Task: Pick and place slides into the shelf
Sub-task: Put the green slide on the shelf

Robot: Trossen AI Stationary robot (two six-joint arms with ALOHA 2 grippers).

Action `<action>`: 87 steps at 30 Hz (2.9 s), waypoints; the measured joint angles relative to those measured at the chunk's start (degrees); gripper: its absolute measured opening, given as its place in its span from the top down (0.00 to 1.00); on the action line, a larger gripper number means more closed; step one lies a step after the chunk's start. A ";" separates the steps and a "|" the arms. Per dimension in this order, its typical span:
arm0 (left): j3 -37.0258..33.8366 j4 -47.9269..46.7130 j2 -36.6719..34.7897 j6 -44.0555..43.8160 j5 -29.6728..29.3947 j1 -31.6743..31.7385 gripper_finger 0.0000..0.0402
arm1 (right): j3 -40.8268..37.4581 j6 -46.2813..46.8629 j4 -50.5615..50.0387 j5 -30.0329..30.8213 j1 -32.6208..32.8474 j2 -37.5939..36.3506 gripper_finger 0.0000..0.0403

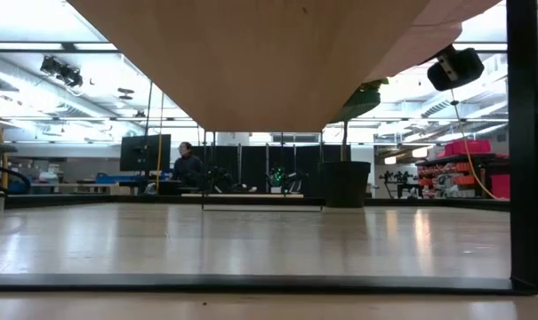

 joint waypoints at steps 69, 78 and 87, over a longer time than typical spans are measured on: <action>0.00 9.88 4.11 3.14 -3.04 -0.01 0.55 | 0.00 -3.89 1.95 -3.39 0.61 -1.10 0.61; 0.00 9.81 4.11 3.15 -2.99 -0.01 0.55 | 0.02 -6.44 -4.51 -2.13 -0.61 -5.43 0.54; 0.00 9.79 4.11 3.14 -1.97 -0.03 0.56 | 0.02 -9.81 -6.04 2.58 -2.68 -10.75 0.54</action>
